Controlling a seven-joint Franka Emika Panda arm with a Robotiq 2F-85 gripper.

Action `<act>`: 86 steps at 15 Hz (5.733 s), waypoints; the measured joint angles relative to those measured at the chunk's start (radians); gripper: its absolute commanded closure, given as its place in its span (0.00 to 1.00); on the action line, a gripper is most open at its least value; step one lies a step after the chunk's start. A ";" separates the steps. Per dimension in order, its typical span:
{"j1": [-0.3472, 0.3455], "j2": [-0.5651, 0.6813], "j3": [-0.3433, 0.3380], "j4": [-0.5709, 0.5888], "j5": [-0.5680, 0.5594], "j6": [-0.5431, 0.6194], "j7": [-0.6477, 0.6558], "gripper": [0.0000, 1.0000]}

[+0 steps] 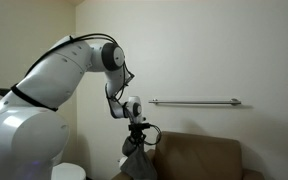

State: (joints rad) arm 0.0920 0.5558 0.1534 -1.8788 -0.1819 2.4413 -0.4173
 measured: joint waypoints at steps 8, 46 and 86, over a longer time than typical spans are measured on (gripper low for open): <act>-0.041 0.160 0.042 0.177 0.030 -0.137 -0.110 0.63; -0.309 -0.076 -0.116 -0.163 0.299 0.146 0.061 0.00; -0.531 0.620 -0.221 0.603 0.149 -0.156 -0.123 0.00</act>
State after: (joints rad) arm -0.4389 1.1754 -0.0675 -1.2759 -0.0330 2.2856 -0.5404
